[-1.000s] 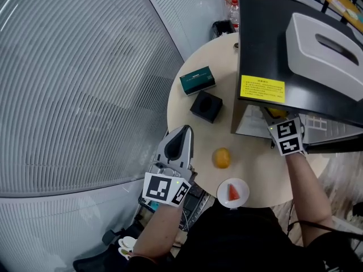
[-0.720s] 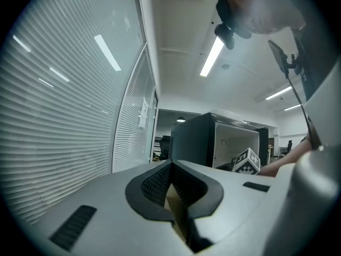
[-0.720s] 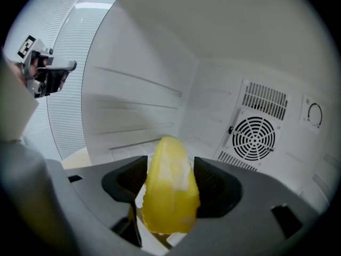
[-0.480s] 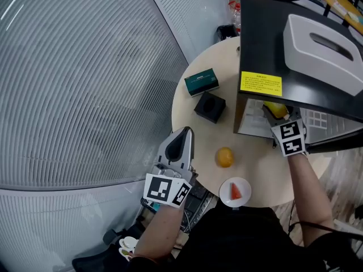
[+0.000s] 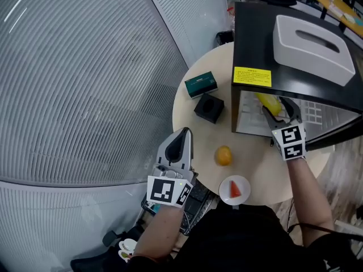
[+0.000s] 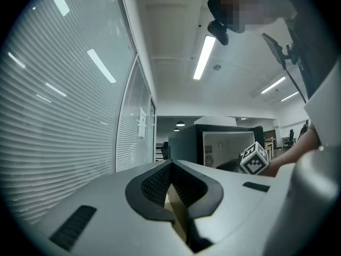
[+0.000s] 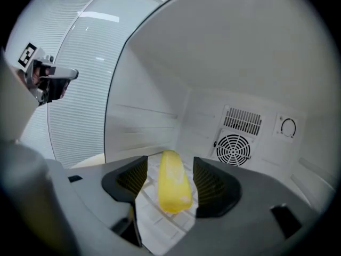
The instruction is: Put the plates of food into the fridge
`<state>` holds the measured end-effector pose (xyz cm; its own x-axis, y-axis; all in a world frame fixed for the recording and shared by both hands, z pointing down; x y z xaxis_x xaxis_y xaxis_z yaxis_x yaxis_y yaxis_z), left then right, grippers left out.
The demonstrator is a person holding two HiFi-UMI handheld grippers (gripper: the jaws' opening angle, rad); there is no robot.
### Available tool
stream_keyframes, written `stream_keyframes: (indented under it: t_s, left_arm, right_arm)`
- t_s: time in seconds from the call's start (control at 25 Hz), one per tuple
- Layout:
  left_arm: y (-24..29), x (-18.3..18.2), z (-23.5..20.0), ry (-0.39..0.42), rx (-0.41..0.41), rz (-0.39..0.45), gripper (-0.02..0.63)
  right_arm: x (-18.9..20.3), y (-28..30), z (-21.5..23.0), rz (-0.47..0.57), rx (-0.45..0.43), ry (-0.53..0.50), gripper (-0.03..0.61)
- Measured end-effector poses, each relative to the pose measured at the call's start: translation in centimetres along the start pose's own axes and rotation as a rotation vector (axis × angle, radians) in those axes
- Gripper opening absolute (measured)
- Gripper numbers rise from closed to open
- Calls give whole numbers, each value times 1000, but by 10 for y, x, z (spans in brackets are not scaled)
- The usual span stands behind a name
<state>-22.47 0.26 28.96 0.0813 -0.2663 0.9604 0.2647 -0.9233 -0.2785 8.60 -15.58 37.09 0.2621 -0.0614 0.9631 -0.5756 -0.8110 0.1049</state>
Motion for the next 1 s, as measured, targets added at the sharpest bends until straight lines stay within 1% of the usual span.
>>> stream_keyframes:
  t_s: [0.08, 0.24, 0.36, 0.48, 0.64, 0.88, 1.0]
  left_arm:
    - [-2, -2, 5, 1, 9, 7, 3]
    - [-6, -5, 15, -1, 45, -5, 3]
    - [-11, -7, 23, -2, 71, -6, 2]
    - [-19, -10, 29, -26, 80, 11, 3]
    - [-35, -12, 31, -30, 66, 13, 3]
    - [-65, -10, 24, -29, 14, -6, 3]
    - [-77, -8, 20, -14, -11, -20, 3]
  right_arm:
    - [-3, -11, -5, 23, 6, 13, 261]
    - [-10, -33, -18, 52, 3, 3, 261]
    - [-14, -49, -32, 69, -14, 36, 261]
    - [-17, -65, -48, 92, -41, 46, 261]
    - [-14, -77, -71, 129, -89, 71, 261]
    - [-3, -78, -105, 105, -174, 132, 261]
    - [1, -75, -120, 128, -202, 161, 261]
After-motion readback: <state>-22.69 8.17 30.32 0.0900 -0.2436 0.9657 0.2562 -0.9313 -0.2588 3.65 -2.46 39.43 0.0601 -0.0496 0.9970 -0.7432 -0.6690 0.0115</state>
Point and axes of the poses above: the fingertips, and each gripper's own axes: y forward along the fingers, z to its right, x out of its underside, the point moved 10 cm from there along -y, backward along the fingers, and after that the axes turned 15 degrees about z, right-handed, at the moved point
